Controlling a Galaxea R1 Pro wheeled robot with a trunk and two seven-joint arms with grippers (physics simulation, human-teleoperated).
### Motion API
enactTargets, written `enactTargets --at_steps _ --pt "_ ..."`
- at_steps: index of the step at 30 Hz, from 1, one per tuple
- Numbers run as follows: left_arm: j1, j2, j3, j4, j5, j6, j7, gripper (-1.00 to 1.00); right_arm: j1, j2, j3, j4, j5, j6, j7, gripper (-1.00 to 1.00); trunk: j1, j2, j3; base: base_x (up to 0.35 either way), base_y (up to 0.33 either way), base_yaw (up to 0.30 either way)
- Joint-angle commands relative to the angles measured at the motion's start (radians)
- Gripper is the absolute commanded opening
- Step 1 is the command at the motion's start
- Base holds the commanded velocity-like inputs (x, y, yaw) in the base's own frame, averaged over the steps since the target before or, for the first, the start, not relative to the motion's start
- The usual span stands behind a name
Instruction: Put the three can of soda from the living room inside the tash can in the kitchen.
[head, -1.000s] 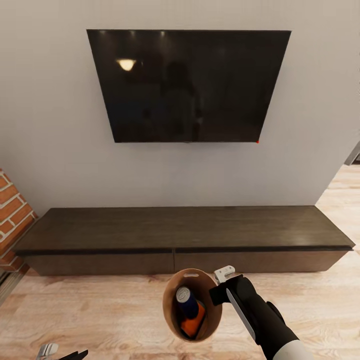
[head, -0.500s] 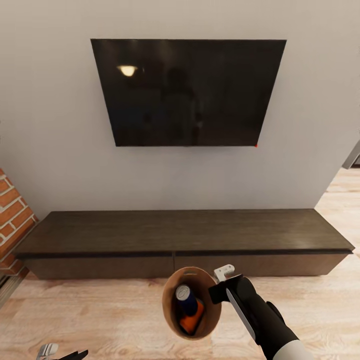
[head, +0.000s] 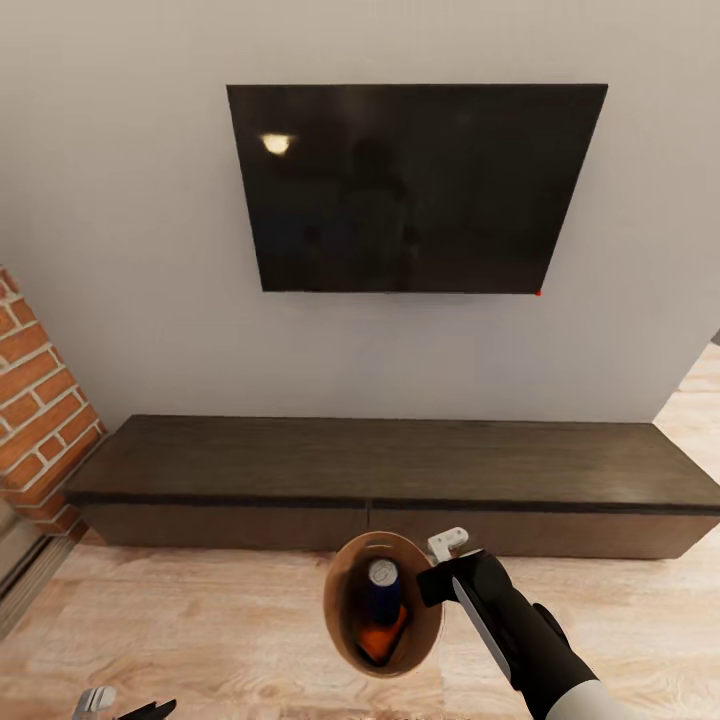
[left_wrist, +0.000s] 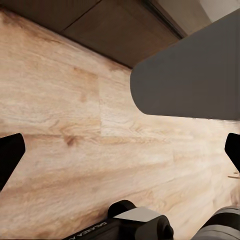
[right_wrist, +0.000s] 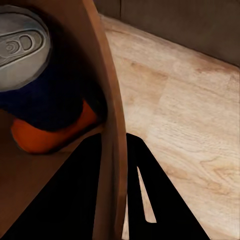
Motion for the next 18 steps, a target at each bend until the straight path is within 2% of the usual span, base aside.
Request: enactTargets --at_steps 1,10,18 --pt "0.0 0.0 0.0 0.0 0.0 0.0 0.0 1.0 0.0 0.0 0.0 0.0 -0.013 0.0 0.005 -1.0 0.0 0.0 0.0 -0.152 0.264 0.252" --pt "0.0 0.0 0.0 0.0 0.0 0.0 0.0 1.0 0.0 0.0 0.001 0.001 -0.013 0.0 0.005 -1.0 0.0 0.0 0.0 -0.153 0.253 0.276" --pt "0.0 0.0 0.0 0.0 0.0 0.0 -0.001 1.0 0.0 0.0 0.001 0.002 -0.013 0.0 0.005 -1.0 0.0 0.0 0.0 -0.037 0.075 0.285"
